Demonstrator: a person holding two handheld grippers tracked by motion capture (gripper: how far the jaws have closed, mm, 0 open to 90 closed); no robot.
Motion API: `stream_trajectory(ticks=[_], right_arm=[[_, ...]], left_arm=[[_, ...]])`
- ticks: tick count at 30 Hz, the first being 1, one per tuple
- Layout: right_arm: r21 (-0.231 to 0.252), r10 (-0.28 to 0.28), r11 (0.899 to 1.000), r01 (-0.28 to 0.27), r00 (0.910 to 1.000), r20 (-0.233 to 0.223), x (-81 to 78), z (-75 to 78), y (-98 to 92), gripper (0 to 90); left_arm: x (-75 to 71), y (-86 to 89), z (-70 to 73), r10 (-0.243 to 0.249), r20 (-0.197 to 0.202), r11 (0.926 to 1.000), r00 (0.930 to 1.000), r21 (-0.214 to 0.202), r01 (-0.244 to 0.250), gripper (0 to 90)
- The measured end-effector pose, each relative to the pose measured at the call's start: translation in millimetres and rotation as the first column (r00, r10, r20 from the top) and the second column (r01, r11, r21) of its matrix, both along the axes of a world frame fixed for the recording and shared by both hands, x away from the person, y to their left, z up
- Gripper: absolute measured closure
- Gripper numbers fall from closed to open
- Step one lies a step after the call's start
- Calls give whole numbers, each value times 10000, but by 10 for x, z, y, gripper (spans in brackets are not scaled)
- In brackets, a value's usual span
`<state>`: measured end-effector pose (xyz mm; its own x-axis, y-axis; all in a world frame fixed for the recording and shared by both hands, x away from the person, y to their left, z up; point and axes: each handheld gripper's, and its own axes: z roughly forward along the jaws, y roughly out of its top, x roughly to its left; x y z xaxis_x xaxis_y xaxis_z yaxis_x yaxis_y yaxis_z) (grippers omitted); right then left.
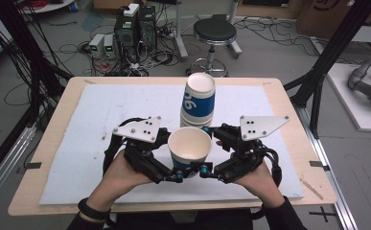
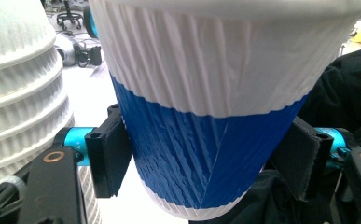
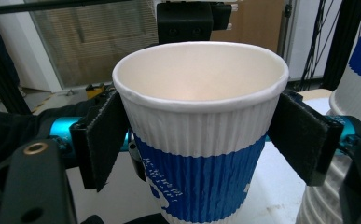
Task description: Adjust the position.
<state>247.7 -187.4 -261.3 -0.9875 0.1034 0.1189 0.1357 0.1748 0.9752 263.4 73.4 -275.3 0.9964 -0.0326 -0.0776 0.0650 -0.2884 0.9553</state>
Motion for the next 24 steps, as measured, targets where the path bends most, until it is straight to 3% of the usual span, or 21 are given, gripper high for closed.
stream_trajectory(ticks=[4, 12, 15, 18, 24], right_arm=[[32, 151, 9999, -151, 9998, -146, 3, -15, 27, 211], [71, 171, 9998, -171, 9999, 3, -5, -10, 22, 232], [28, 146, 9999, -146, 9999, 62, -5, -3, 8, 234], [-64, 23, 10000, -22, 9999, 134, -8, 5, -3, 234], [-198, 62, 9998, -56, 9996, 273, -30, -15, 56, 234]], left_arm=[[-5, -19, -4, -109, -6, 9999, 9999, 77, 109, 280], [-11, -7, 1, -127, 18, 9999, 9999, 53, 127, 264], [-2, 11, 15, 73, -200, 10000, 9998, -9, -73, 204], [1, 24, 23, 198, -415, 9996, 9989, -198, -206, 203], [-11, -32, 15, 67, -591, 9996, 9982, -255, -82, 188]])
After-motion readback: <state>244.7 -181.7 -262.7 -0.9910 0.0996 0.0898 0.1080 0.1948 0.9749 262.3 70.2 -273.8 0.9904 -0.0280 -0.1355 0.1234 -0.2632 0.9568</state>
